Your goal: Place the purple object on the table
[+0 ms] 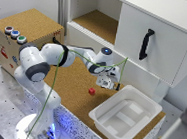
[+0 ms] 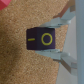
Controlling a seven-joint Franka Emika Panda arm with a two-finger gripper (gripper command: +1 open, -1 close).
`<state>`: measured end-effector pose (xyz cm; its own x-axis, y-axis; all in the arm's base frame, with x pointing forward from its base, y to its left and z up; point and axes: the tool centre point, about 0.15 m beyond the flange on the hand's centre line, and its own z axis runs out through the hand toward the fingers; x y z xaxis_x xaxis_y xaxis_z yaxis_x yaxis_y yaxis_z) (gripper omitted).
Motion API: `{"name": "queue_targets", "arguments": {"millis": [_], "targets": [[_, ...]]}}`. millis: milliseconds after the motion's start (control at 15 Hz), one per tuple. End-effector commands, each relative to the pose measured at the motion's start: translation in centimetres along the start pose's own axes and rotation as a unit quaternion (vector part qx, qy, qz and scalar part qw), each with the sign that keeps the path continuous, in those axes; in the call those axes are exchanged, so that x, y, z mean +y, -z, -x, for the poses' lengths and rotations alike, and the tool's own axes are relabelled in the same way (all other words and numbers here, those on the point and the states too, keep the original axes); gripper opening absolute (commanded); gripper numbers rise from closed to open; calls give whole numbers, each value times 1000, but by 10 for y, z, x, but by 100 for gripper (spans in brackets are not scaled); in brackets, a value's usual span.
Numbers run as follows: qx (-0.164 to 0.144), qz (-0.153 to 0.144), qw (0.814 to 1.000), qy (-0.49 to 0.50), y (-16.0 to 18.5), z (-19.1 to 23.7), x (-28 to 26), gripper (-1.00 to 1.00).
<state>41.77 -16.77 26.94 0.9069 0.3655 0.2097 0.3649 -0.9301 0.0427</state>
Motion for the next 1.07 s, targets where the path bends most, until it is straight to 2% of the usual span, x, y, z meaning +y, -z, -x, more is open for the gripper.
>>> {"name": "queue_targets", "arguments": {"millis": [0,267,400,667,867,1000], "targets": [[-18,-75,995,-70,-46,-48,41,-100],[-32,-76,987,-139,-42,-74,48,-100],[-51,-65,985,-150,-43,-83,43,-100],[-80,-62,982,-160,-44,-78,32,-100],[-76,-45,979,-183,-37,-66,23,-100],[-67,-44,973,-215,-36,-51,17,-100]]}}
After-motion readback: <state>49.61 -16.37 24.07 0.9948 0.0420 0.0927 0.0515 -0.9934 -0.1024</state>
